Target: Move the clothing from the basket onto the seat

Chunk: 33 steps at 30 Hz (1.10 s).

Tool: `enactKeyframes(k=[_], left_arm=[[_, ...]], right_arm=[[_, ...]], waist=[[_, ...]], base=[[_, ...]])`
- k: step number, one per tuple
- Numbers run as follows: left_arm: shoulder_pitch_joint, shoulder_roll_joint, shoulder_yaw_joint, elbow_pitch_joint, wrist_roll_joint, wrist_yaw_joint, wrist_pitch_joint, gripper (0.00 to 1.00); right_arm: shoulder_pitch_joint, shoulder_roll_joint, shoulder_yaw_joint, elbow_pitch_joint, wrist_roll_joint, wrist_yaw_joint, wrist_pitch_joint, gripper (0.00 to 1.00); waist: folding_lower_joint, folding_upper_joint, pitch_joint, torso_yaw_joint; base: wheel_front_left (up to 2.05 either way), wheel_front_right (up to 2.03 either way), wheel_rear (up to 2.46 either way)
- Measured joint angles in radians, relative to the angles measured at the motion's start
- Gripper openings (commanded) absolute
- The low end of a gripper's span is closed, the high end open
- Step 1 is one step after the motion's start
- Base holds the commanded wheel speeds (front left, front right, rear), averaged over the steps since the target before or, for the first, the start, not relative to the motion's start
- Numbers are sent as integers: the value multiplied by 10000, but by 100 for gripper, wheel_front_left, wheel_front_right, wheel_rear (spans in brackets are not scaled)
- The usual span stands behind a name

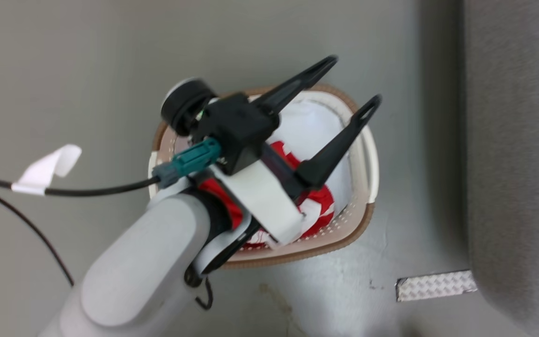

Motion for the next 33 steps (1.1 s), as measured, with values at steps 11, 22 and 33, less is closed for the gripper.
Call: enactKeyframes(k=[11,22,33], left_arm=[[2356,545,562,840,-667,696,-1160,100],[5365,631,1695,2065,-1427,1837,-3335,100],[7516,115,3507,3135,-614,2295,-4115,100]], right_arm=[[2809,1187,1524,-855,702,0,-920,100],[7576,2571,4033,-4061,2439,0,-1097,100],[10790,3093,5442,-6328,2389,0,-1120,100]], waist=[[-3,0,-2370,-371],[-6,0,-5461,-436],[-6,1,-7634,177]], base=[[0,0,0],[0,0,0],[0,0,0]])
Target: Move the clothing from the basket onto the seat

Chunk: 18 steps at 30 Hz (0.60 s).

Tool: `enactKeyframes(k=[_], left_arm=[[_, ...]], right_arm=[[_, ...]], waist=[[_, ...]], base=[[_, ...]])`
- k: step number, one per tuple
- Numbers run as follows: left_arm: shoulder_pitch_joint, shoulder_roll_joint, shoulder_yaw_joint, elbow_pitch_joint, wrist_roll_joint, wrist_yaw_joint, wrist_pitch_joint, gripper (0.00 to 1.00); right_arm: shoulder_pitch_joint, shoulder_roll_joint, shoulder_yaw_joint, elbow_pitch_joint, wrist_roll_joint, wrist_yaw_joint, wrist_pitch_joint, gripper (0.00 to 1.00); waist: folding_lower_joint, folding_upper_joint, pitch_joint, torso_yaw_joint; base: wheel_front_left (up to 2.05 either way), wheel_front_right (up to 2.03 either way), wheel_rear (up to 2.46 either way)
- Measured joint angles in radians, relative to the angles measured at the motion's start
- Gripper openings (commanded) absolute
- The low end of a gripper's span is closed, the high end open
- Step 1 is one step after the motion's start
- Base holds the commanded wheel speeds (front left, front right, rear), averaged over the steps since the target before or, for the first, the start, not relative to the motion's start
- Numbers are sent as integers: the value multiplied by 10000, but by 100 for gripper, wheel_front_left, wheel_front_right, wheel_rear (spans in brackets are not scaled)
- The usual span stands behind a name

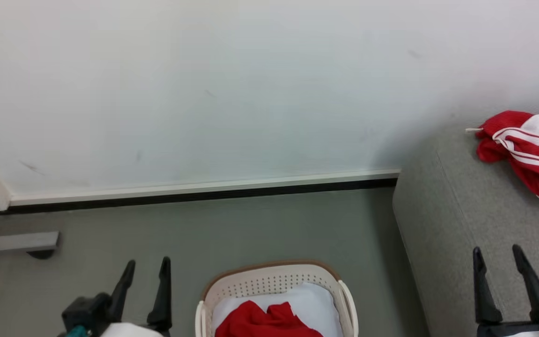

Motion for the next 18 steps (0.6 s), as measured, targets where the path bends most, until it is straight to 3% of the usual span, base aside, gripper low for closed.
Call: enactKeyframes(k=[5,18], left_arm=[[653,-380,838,128,639,-320,-2,100],[896,-1170,1910,157,1678,-1285,-2,100]], right_arm=[[376,56,744,50,407,0,0,100],[459,42,920,203,704,0,0,100]], waist=[[1,0,-396,256],[4,0,-631,485]], base=[[0,0,0],[0,0,0]])
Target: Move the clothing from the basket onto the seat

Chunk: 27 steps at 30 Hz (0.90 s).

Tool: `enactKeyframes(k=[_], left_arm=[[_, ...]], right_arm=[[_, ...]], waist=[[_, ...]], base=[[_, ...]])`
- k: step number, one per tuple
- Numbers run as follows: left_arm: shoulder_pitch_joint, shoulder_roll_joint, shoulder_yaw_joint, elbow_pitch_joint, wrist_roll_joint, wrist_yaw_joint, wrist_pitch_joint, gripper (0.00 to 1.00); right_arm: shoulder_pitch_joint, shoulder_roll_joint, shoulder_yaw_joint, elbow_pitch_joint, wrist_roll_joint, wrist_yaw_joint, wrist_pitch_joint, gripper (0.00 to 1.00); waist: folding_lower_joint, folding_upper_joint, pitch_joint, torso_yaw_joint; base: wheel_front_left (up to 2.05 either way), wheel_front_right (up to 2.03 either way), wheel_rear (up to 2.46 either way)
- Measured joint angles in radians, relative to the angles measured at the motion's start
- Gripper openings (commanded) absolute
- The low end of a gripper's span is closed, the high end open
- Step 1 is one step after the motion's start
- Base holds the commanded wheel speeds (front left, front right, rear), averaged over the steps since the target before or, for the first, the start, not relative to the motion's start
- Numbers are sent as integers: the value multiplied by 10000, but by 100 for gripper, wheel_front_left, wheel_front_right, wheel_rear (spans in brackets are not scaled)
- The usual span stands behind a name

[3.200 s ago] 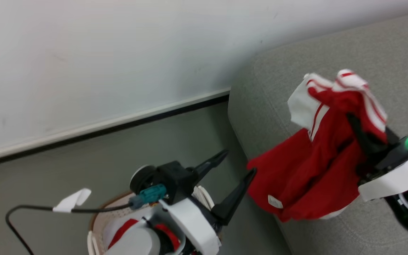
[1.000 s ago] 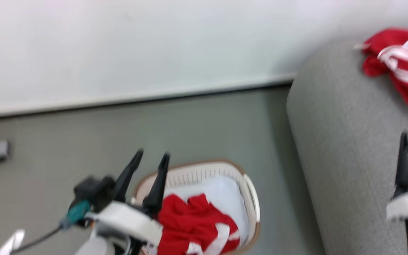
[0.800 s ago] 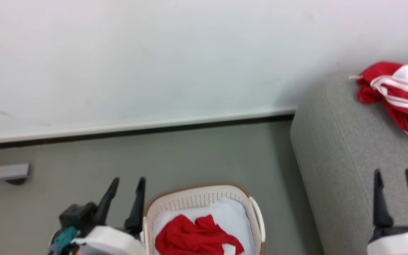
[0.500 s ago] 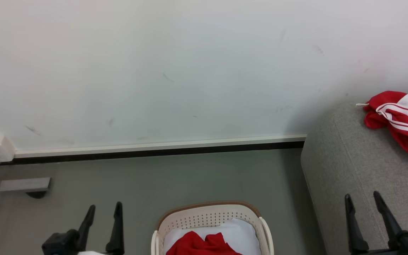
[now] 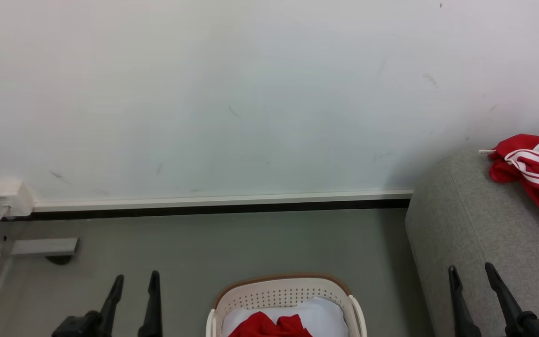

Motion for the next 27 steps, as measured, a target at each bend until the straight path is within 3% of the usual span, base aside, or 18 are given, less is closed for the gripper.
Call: enactKeyframes(k=[12,18,27], left_arm=[[-439,-270,21,100,612,-685,0,100],[-1685,-320,-458,372,863,-947,0,100],[-4635,-222,-1852,1718,1906,-1344,744,100]], right_arm=[[-466,-4,-107,-339,48,0,-4,100],[-1296,-4,-320,-734,-2,0,-4,100],[-3130,-8,-495,-1298,0,0,-4,100]], waist=[[0,0,727,-288],[1,0,1803,-383],[5,0,4670,-507]], base=[[0,0,0],[0,0,0],[0,0,0]])
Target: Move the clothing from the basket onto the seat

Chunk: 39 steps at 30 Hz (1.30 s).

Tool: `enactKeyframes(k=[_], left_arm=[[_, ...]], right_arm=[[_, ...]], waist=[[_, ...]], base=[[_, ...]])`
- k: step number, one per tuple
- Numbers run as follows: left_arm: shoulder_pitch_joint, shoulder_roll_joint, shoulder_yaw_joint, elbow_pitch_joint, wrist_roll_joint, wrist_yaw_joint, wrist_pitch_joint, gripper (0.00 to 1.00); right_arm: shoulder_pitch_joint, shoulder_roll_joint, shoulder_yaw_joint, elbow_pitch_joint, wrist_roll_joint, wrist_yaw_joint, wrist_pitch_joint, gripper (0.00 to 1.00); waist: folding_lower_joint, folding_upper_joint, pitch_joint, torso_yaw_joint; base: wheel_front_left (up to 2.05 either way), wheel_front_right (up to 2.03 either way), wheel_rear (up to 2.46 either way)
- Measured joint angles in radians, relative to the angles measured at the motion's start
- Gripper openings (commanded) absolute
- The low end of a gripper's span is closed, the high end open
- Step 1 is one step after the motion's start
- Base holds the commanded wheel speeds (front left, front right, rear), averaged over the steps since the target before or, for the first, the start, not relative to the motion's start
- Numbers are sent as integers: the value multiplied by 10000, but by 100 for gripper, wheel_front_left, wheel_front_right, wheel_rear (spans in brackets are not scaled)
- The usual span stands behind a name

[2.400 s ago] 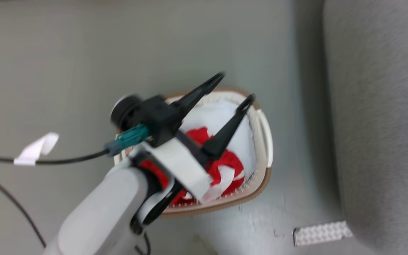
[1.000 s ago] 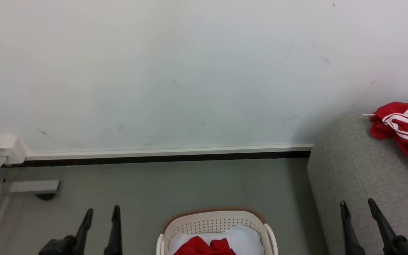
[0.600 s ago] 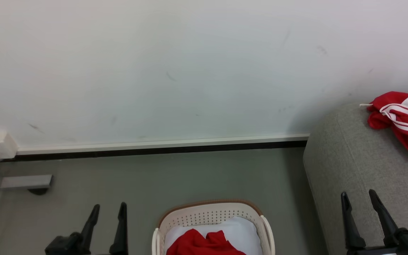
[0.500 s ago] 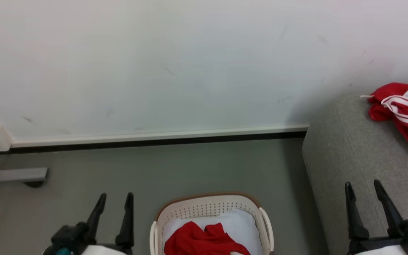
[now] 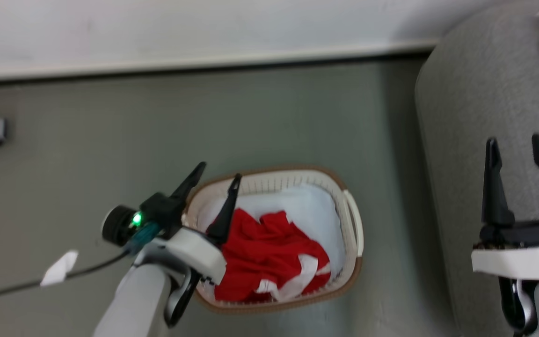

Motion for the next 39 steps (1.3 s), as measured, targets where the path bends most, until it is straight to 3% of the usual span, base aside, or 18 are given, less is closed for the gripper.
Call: enactKeyframes(k=[9,15,26,39], left_arm=[[-1756,90,-1300,1588,947,-125,1200,100],[-2527,-12,-1730,2600,995,-199,2167,100],[-3675,144,-2353,3754,1323,-215,3484,100],[-4451,453,-2604,4414,1177,-244,3737,100]], right_arm=[[-1234,4,353,-345,82,0,0,100],[-1674,4,625,-506,165,0,0,100],[-1987,2,767,-744,529,0,0,100],[-2011,2,1011,-949,700,0,2,100]], waist=[[0,0,2309,-91],[-1,0,3292,-160],[-2,0,4215,-396],[-3,0,4878,-716]], base=[[0,0,0],[0,0,0],[0,0,0],[0,0,0]])
